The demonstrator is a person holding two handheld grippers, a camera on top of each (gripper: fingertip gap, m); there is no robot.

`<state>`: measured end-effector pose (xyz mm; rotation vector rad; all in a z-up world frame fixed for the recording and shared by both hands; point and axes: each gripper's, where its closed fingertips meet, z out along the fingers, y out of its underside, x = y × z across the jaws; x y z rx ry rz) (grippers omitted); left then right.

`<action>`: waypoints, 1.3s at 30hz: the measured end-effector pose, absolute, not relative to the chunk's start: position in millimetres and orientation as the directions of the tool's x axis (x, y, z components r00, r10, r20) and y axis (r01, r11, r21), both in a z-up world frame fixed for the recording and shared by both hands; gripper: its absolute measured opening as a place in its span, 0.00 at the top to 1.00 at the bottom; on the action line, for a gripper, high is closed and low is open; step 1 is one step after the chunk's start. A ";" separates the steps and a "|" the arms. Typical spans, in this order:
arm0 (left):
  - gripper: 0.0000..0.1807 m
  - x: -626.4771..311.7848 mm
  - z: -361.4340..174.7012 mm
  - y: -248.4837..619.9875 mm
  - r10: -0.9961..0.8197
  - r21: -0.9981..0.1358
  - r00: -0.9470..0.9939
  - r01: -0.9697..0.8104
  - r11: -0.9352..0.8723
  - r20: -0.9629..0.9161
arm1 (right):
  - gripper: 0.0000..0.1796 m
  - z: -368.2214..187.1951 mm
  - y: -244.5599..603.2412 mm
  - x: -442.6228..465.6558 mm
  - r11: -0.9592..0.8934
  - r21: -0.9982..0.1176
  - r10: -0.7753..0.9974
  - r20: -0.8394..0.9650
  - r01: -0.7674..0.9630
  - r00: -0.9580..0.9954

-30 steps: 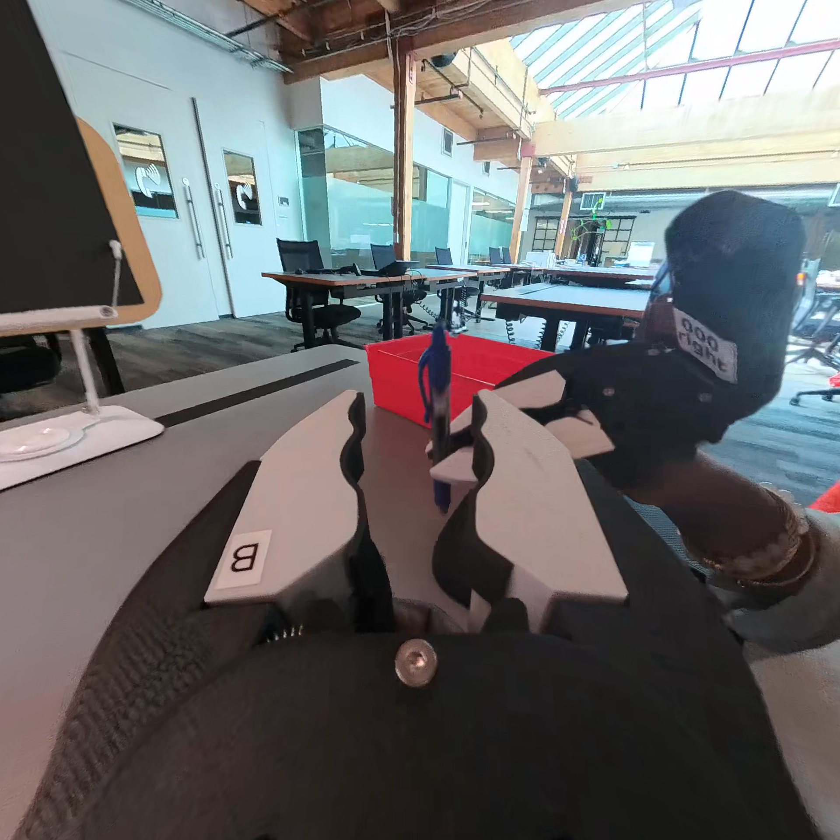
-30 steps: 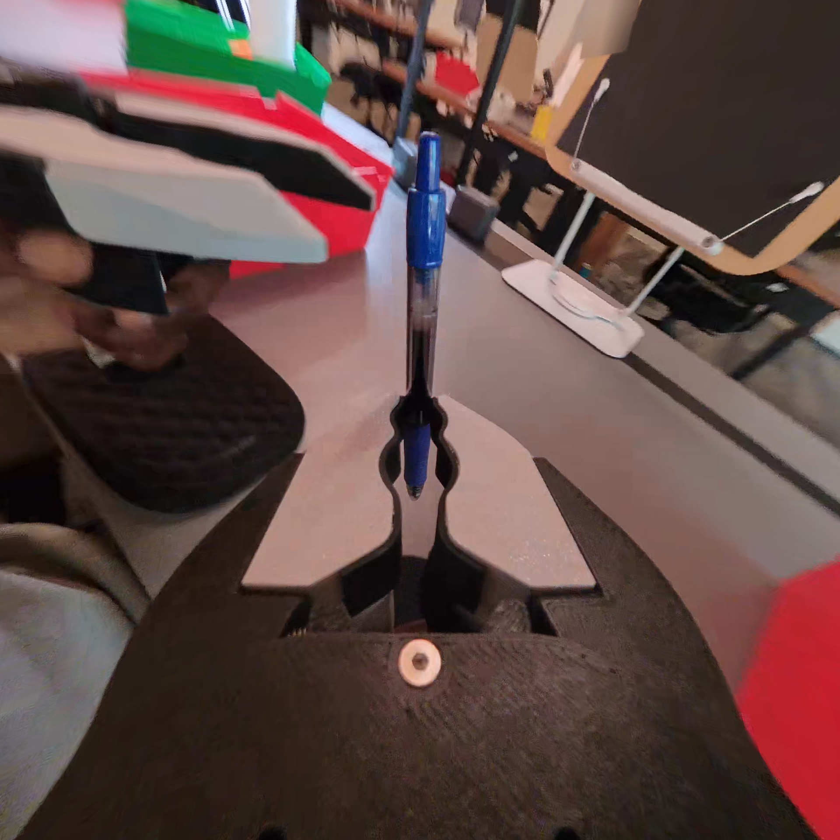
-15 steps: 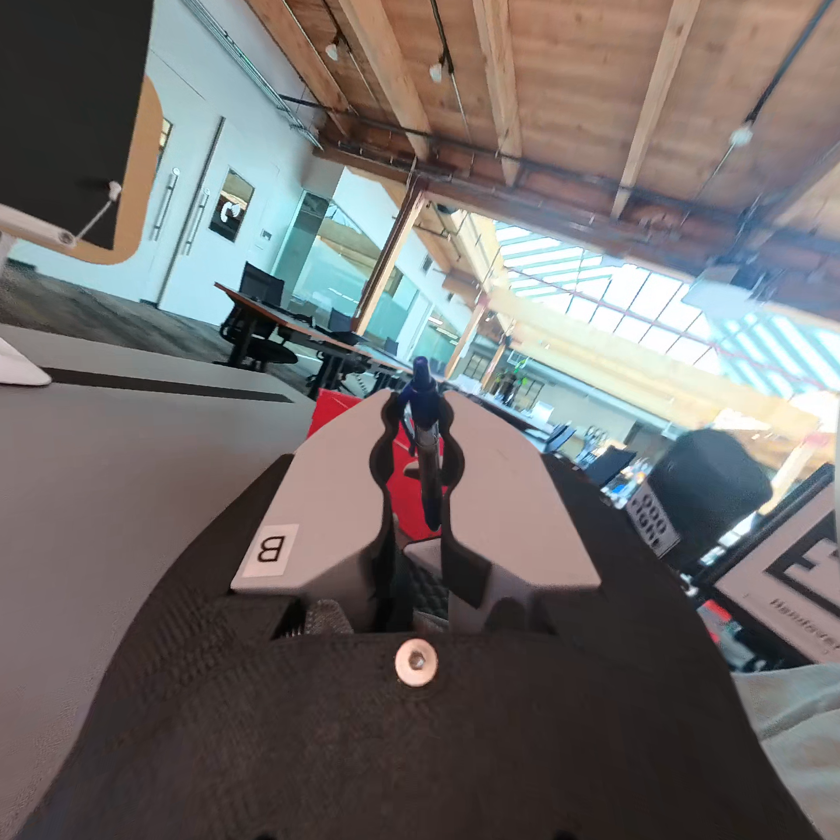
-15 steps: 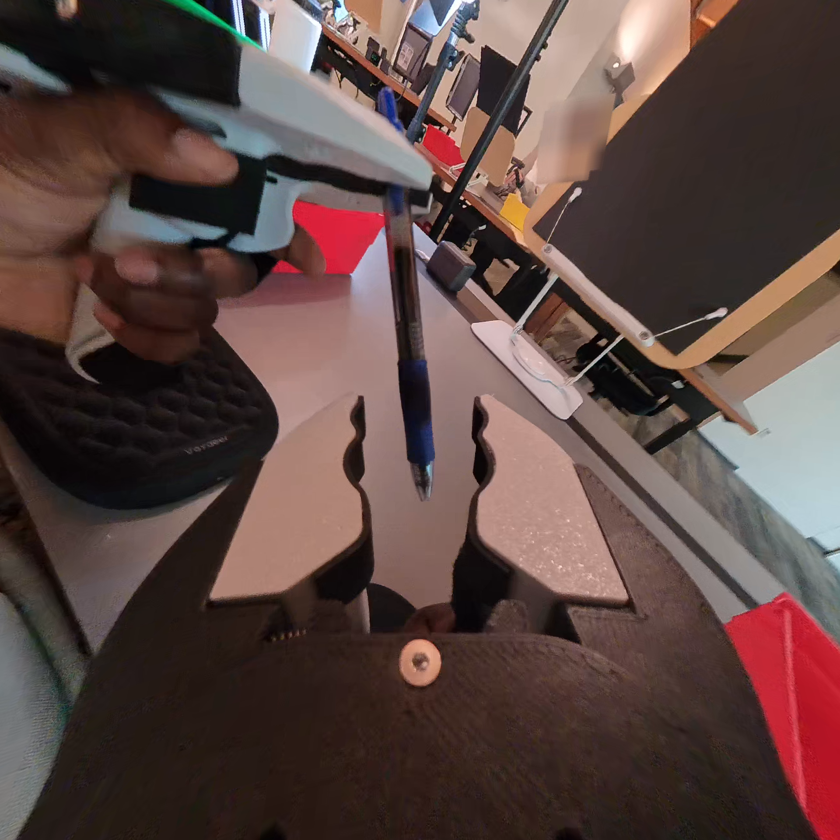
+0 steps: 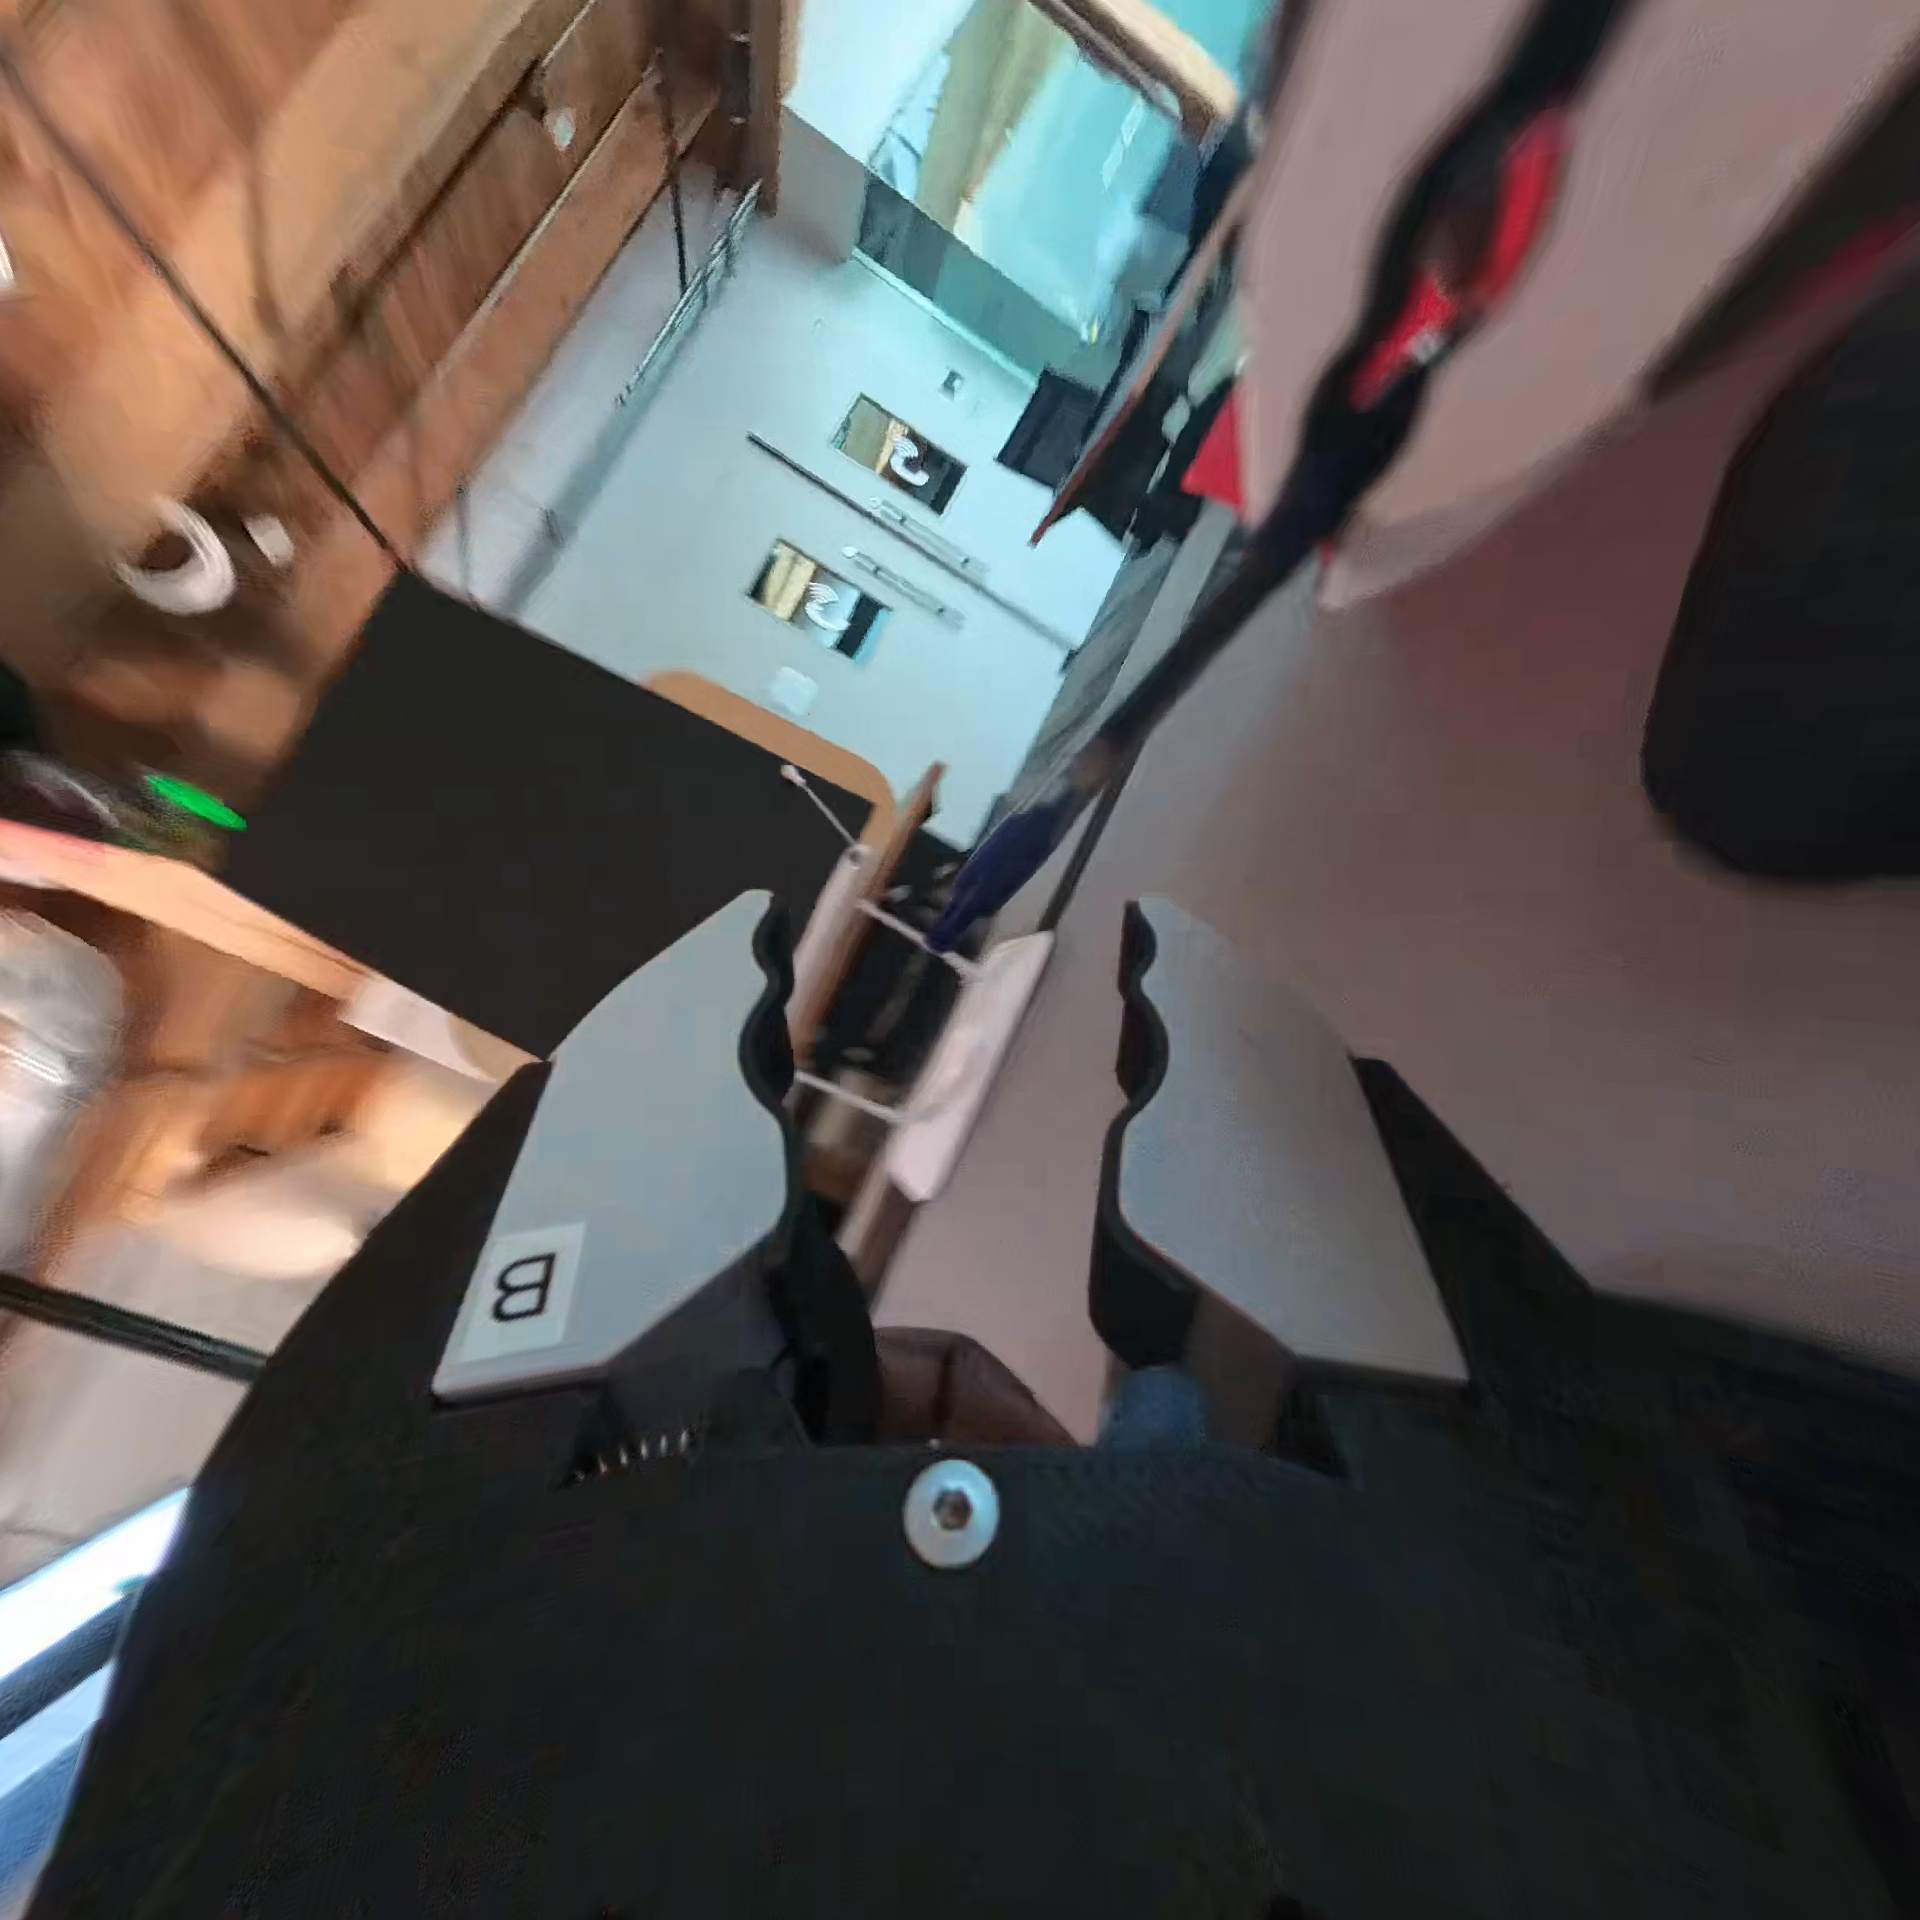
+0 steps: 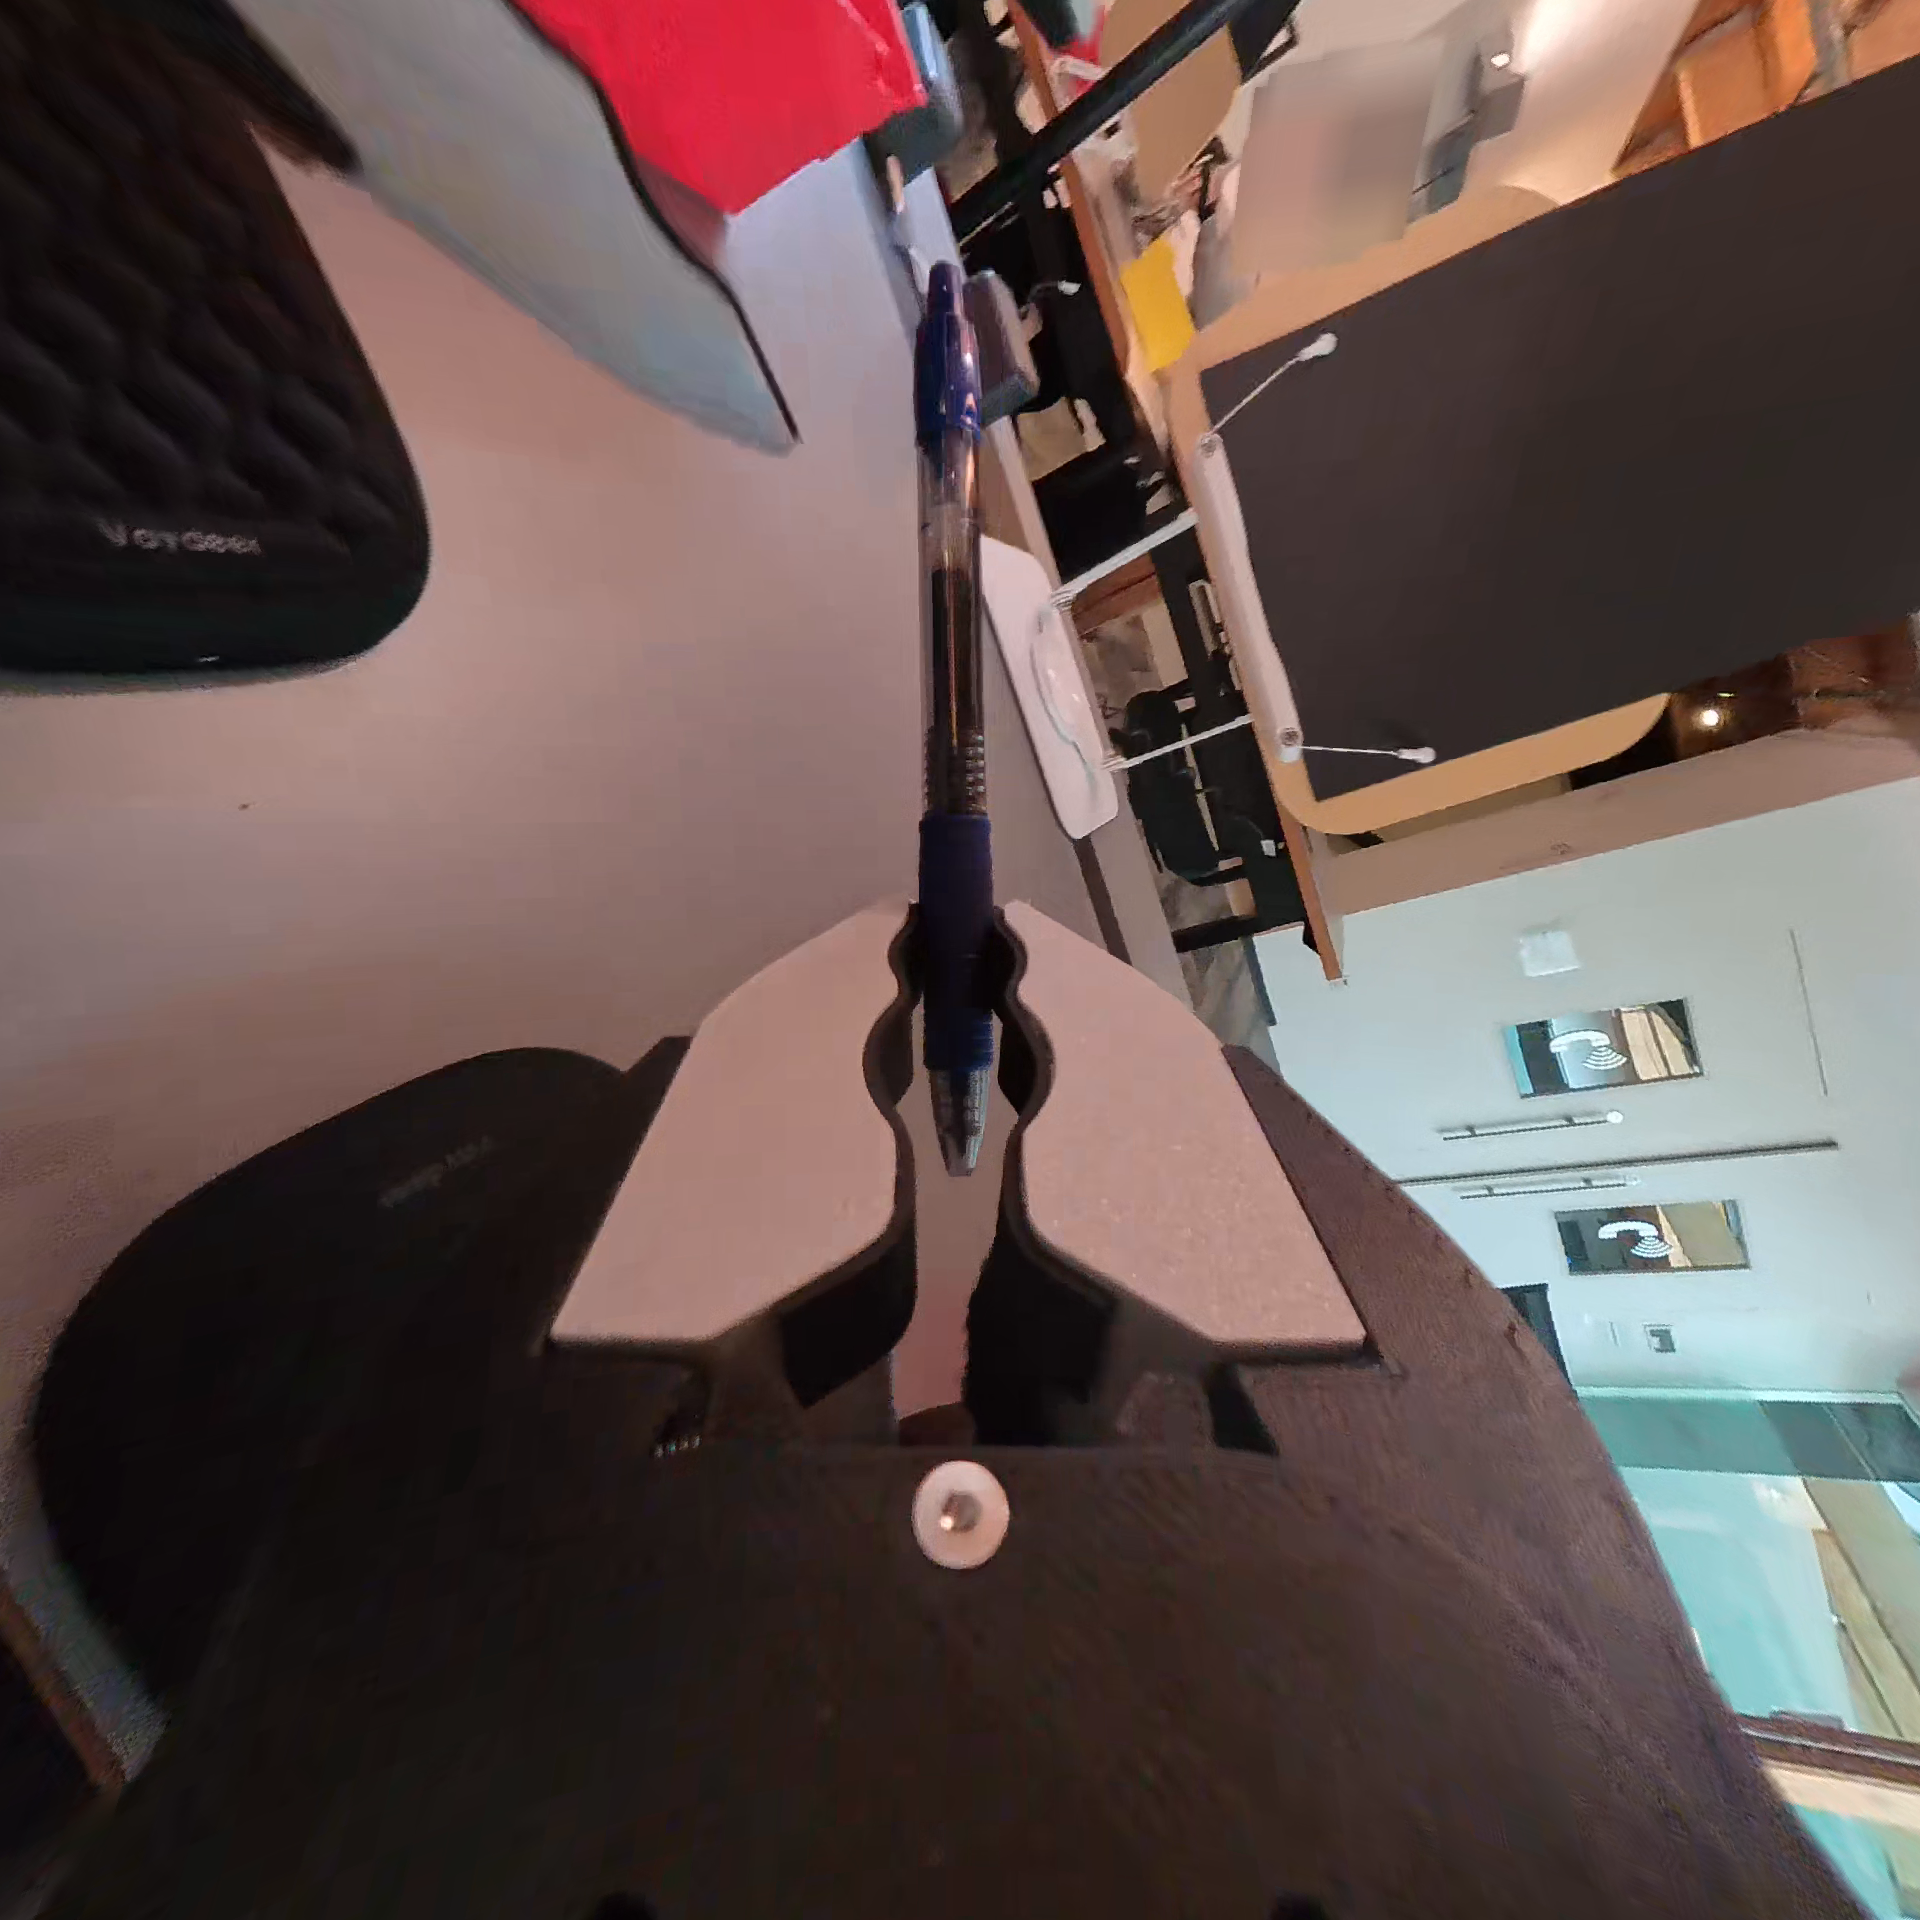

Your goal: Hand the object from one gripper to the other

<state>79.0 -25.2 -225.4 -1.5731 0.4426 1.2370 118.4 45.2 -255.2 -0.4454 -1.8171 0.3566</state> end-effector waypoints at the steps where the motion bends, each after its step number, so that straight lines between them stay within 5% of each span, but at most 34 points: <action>1: 0.68 82.0 -231.8 -19.0 0.238 -0.378 0.299 -0.812 -0.445 -0.924 | 0.94 -257.7 43.6 119.0 0.885 -0.449 0.465 0.843 0.122 -0.270; 3: 0.77 82.9 -240.9 -9.0 0.188 -0.243 0.170 -0.830 -0.501 -0.967 | 0.94 -262.1 40.6 120.5 0.887 -0.445 0.460 0.836 0.123 -0.299; 5: 0.90 79.9 -241.0 -5.5 0.211 -0.200 0.102 -0.828 -0.523 -0.972 | 0.94 -263.7 37.5 121.8 0.882 -0.457 0.467 0.825 0.113 -0.318; 7: 0.91 79.0 -242.6 -5.5 0.215 -0.215 0.115 -0.821 -0.529 -0.970 | 0.94 -261.6 36.7 121.5 0.868 -0.485 0.491 0.812 0.104 -0.315; 11: 0.91 73.7 -238.3 -10.2 0.334 -0.493 0.370 -0.734 -0.466 -0.867 | 0.85 -233.0 37.5 114.9 0.701 -0.713 0.697 0.681 0.014 -0.224; 15: 0.94 79.6 -228.4 -10.6 0.436 -0.841 0.723 -0.504 -0.197 -0.536 | 0.68 -204.2 33.7 117.2 0.151 -0.982 0.913 0.182 -0.112 -0.365; 18: 0.94 84.2 -230.2 -5.8 0.409 -0.921 0.828 -0.372 -0.112 -0.384 | 0.65 -201.4 16.4 122.1 -0.275 -0.959 0.800 -0.185 -0.075 -0.571; 21: 0.94 92.8 -238.5 3.2 0.370 -0.945 0.870 -0.309 -0.105 -0.325 | 0.71 -204.4 3.5 120.4 -0.403 -0.912 0.741 -0.281 -0.070 -0.610; 28: 0.93 118.5 -249.5 20.4 0.238 -0.977 0.947 -0.205 -0.065 -0.215 | 0.94 -208.6 -5.5 116.8 -0.325 -0.934 0.811 -0.194 -0.150 -0.551; 31: 0.81 111.9 -241.2 10.6 0.222 -0.982 0.957 -0.187 -0.032 -0.189 | 0.95 -211.7 9.0 113.3 -0.213 -0.969 0.867 -0.128 -0.126 -0.482; 39: 0.79 110.9 -200.6 -1.8 0.111 -0.989 0.992 0.042 0.143 0.058 | 0.95 -245.9 12.7 104.3 0.437 -0.898 0.865 0.403 0.054 -0.298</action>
